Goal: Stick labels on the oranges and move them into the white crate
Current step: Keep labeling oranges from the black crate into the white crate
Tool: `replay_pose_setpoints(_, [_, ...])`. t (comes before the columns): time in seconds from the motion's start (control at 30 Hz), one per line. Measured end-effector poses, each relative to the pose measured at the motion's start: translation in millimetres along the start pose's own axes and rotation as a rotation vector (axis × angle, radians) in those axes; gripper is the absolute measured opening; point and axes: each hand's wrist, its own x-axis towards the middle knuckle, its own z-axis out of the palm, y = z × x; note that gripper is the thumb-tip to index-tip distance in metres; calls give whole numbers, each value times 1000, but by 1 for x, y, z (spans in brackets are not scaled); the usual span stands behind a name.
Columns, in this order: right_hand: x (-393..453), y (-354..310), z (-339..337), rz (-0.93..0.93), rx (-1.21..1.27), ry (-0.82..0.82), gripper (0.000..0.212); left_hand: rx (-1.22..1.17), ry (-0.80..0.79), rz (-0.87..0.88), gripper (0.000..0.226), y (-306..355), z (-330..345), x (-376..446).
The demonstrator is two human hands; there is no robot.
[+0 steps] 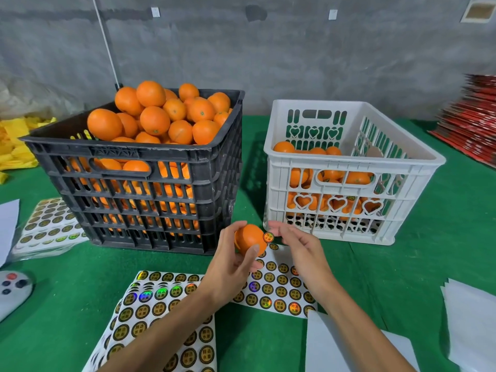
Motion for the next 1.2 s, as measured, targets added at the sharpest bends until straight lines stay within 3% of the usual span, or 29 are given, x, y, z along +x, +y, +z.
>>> replay_pose_setpoints(0.27, [-6, 9, 6, -33, -42, -38, 25, -115, -8, -4, 52, -2, -1, -1])
replay_pose_setpoints(0.43, [-8, 18, 11, -82, -163, -57, 33, -166, -15, 8, 54, -4, 0, -1])
replay_pose_setpoints(0.53, [-8, 14, 5, -237, -261, 51, 30, -198, 2, 22, 55, -3, -1, -1])
replay_pose_setpoints(0.63, [-7, 15, 5, -390, -424, 22, 34, -268, 17, 27, 53, 1, -1, -1])
replay_pose_setpoints(0.8, [-8, 20, 8, -308, -526, 59, 37, -298, 31, 59, 52, 16, -5, 3])
replay_pose_setpoints(1.0, [-8, 27, 9, -377, -593, 143, 31, -253, 43, 195, 51, 76, -15, 27])
replay_pose_setpoints(1.2, [-8, 26, 10, -313, -542, 144, 33, -244, 141, 329, 53, 160, -14, 96])
